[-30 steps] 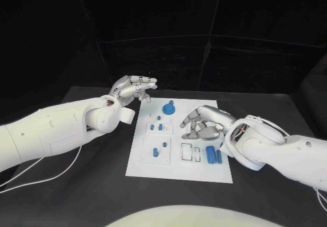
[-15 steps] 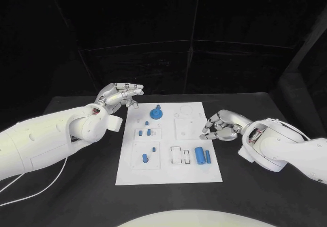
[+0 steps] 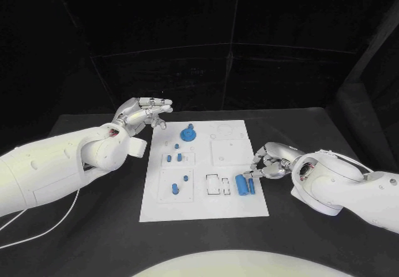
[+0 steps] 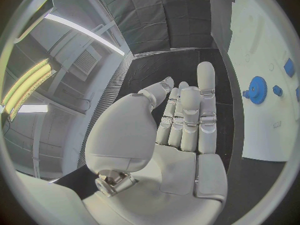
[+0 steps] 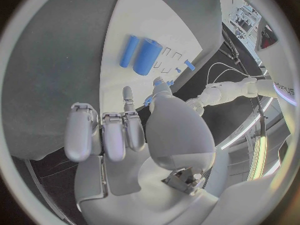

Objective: Assemble the parts on the task board

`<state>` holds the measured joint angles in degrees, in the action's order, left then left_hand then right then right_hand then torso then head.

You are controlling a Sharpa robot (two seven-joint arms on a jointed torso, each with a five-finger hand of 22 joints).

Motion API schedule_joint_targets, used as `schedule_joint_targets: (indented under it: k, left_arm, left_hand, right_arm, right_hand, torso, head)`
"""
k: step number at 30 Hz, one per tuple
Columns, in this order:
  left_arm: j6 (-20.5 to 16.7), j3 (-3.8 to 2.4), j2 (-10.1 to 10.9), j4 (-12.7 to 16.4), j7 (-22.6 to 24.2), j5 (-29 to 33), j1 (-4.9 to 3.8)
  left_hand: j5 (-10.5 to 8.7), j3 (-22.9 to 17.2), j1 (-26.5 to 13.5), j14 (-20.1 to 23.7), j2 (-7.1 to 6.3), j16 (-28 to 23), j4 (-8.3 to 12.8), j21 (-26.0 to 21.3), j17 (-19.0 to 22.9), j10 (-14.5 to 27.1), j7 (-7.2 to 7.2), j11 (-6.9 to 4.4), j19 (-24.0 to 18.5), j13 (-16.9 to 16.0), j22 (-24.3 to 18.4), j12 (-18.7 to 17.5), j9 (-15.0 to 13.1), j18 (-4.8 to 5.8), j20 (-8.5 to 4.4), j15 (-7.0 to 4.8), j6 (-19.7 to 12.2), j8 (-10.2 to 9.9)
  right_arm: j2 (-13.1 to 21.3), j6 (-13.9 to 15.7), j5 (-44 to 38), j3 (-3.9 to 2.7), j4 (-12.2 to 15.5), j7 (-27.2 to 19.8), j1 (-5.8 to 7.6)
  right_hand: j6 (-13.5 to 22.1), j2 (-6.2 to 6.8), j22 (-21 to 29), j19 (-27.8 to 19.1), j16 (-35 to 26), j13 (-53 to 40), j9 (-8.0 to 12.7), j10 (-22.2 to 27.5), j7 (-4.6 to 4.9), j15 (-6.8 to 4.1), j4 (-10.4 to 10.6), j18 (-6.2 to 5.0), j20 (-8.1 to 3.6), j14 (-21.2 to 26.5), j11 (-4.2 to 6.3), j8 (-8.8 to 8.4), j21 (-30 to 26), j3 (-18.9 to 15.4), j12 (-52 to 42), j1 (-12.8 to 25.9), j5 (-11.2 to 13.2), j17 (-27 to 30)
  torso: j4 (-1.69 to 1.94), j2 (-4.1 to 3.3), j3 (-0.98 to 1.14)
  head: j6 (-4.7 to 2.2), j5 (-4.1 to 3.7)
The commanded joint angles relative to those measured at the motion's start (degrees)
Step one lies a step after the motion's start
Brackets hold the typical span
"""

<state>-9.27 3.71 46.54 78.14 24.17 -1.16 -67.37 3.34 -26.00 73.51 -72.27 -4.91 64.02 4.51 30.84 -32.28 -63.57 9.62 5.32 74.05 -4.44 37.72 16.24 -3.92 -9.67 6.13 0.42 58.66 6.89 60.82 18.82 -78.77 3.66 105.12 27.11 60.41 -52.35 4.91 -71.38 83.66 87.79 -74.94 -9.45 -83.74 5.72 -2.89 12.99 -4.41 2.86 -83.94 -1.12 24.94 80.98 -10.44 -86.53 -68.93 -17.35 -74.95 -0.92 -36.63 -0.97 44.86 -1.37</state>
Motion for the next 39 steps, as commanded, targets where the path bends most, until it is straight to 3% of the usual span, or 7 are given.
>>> schedule_joint_targets:
  k: [1, 5, 9, 13, 24, 39]
  left_arm:
    - [0.76, 0.0, -0.03, -0.01, 0.15, 0.05, -0.06]
    - [0.76, 0.02, -0.05, -0.08, 0.15, 0.05, -0.06]
    - [0.75, 0.03, -0.05, -0.1, 0.18, 0.05, -0.06]
    - [0.75, 0.04, 0.0, -0.08, 0.18, 0.05, -0.06]
    - [0.84, 0.04, 0.08, -0.06, 0.03, 0.05, -0.06]
    - [0.91, 0.04, 0.15, -0.02, -0.05, 0.05, -0.06]
  left_hand:
    - [0.12, 0.24, -0.34, 0.51, 0.44, -0.31, 0.03, -0.33, 0.04, 0.4, 0.18, 0.12, -0.38, -0.07, -0.08, 0.25, 0.04, -0.72, -0.14, 0.08, -0.18, 0.27]
    - [0.12, 0.24, -0.34, 0.51, 0.44, -0.31, 0.03, -0.33, 0.04, 0.4, 0.18, 0.12, -0.38, -0.07, -0.08, 0.25, 0.04, -0.72, -0.14, 0.08, -0.18, 0.27]
    - [0.12, 0.24, -0.34, 0.51, 0.44, -0.31, 0.03, -0.33, 0.04, 0.4, 0.18, 0.12, -0.38, -0.07, -0.08, 0.25, 0.04, -0.72, -0.14, 0.08, -0.18, 0.27]
    - [0.12, 0.24, -0.34, 0.51, 0.44, -0.31, 0.03, -0.33, 0.04, 0.4, 0.18, 0.12, -0.38, -0.07, -0.08, 0.25, 0.04, -0.72, -0.14, 0.08, -0.18, 0.27]
    - [0.13, 0.29, -0.33, 0.66, 0.49, -0.32, 0.01, -0.45, 0.03, 0.47, 0.2, 0.13, -0.5, -0.07, -0.14, 0.3, 0.04, -0.71, -0.12, 0.11, -0.22, 0.3]
    - [0.13, 0.29, -0.33, 0.66, 0.49, -0.32, 0.01, -0.45, 0.03, 0.47, 0.2, 0.13, -0.5, -0.07, -0.14, 0.3, 0.04, -0.71, -0.12, 0.11, -0.22, 0.3]
  right_arm:
    - [-0.23, -0.96, -4.13, 0.05, 0.3, 3.07, -0.22]
    - [-0.67, -1.66, -5.06, 0.11, 0.44, 3.42, -0.51]
    - [-1.09, -2.67, -5.58, 0.18, 0.32, 3.67, -0.98]
    - [-1.61, -3.11, -6.0, 0.22, 0.3, 3.79, -1.36]
    - [-3.45, -4.43, -6.57, 0.24, -0.01, 3.9, -2.79]
    - [-5.76, -5.44, -7.18, 0.24, -1.91, 4.18, -3.95]
  right_hand:
    - [0.42, 0.95, -0.06, 0.49, 0.23, -8.89, -0.16, -2.91, -0.03, -0.15, 0.99, 0.9, -0.01, -4.99, 0.03, 0.56, 0.38, -0.18, -0.31, -0.24, 0.44, -9.62]
    - [0.8, 1.5, -0.56, 0.56, 0.37, -9.46, -0.57, -3.19, -0.1, -0.18, 2.31, 0.97, -0.02, -5.05, 0.08, 1.67, 0.65, 0.09, -0.52, -1.36, 0.34, -9.99]
    - [0.83, 1.38, -0.82, 0.62, 0.44, -9.74, -0.79, -3.33, -0.16, -0.2, 2.69, 1.01, -0.04, -5.08, 0.13, 2.18, 0.79, 0.24, -0.64, -1.81, 0.17, -10.18]
    - [0.85, 1.21, -0.93, 0.63, 0.46, -9.89, -1.04, -3.4, -0.24, -0.25, 2.95, 1.03, -0.07, -5.09, 0.19, 2.71, 0.86, 0.35, -0.69, -2.26, -0.18, -10.24]
    - [0.95, 0.5, -1.3, 0.68, 0.44, -9.93, -1.66, -3.4, -0.4, -0.35, 3.14, 1.08, -0.14, -5.08, 0.33, 3.9, 1.05, 0.51, -0.64, -3.12, -0.99, -10.22]
    - [1.21, -0.53, -1.39, 0.62, 0.39, -9.83, -2.4, -3.31, -0.57, -0.49, 3.04, 1.09, -0.26, -5.05, 0.49, 5.22, 1.1, 0.39, -0.48, -3.66, -2.14, -10.13]
  torso:
    - [-0.05, 0.02, 0.02]
    - [-0.02, 0.01, 0.07]
    - [0.02, 0.07, 0.01]
    - [0.06, -0.01, 0.07]
    - [0.03, -0.03, -0.01]
    - [0.13, -0.04, 0.01]
  head:
    - [0.12, 0.17]
    - [0.3, 0.02]
    - [0.32, -0.03]
    - [0.29, -0.08]
    - [-0.08, -0.3]
    - [0.11, -0.17]
